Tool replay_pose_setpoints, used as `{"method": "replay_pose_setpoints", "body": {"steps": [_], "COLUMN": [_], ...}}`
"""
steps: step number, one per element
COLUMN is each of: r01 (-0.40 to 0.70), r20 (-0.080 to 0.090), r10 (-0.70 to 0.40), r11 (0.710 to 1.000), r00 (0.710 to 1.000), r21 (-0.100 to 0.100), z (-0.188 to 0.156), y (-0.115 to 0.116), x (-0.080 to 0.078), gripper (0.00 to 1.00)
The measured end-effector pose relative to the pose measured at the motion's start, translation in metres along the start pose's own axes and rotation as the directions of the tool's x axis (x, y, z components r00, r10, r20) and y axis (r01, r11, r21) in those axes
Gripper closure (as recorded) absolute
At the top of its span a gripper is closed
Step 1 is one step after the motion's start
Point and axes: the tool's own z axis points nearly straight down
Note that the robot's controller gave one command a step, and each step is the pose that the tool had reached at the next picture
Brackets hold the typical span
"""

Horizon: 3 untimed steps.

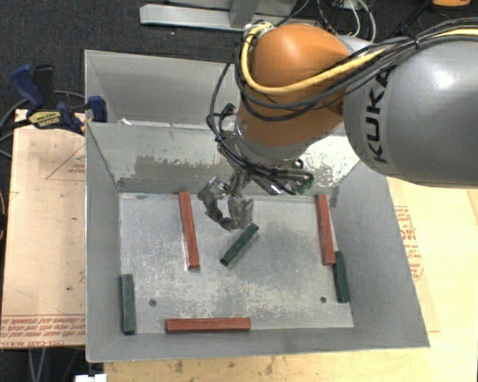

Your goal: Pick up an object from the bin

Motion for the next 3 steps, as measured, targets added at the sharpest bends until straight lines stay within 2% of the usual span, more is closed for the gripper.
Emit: {"method": "replay_pose_setpoints", "body": {"steps": [1, 2, 3], "r01": [-0.361, -0.362, -0.038], "r20": [-0.01, -0.008, -0.011], "r10": [0.361, 0.362, 0.038], "r11": [0.933, 0.932, 0.999], "r00": [0.933, 0.932, 0.999], "r21": [-0.003, -0.002, -0.007], "z": [0.034, 0.033, 0.18], "y": [0.023, 0.022, 0.017], "x": [-0.003, -0.003, -0.038], "gripper": [1.0, 0.0, 0.0]}}
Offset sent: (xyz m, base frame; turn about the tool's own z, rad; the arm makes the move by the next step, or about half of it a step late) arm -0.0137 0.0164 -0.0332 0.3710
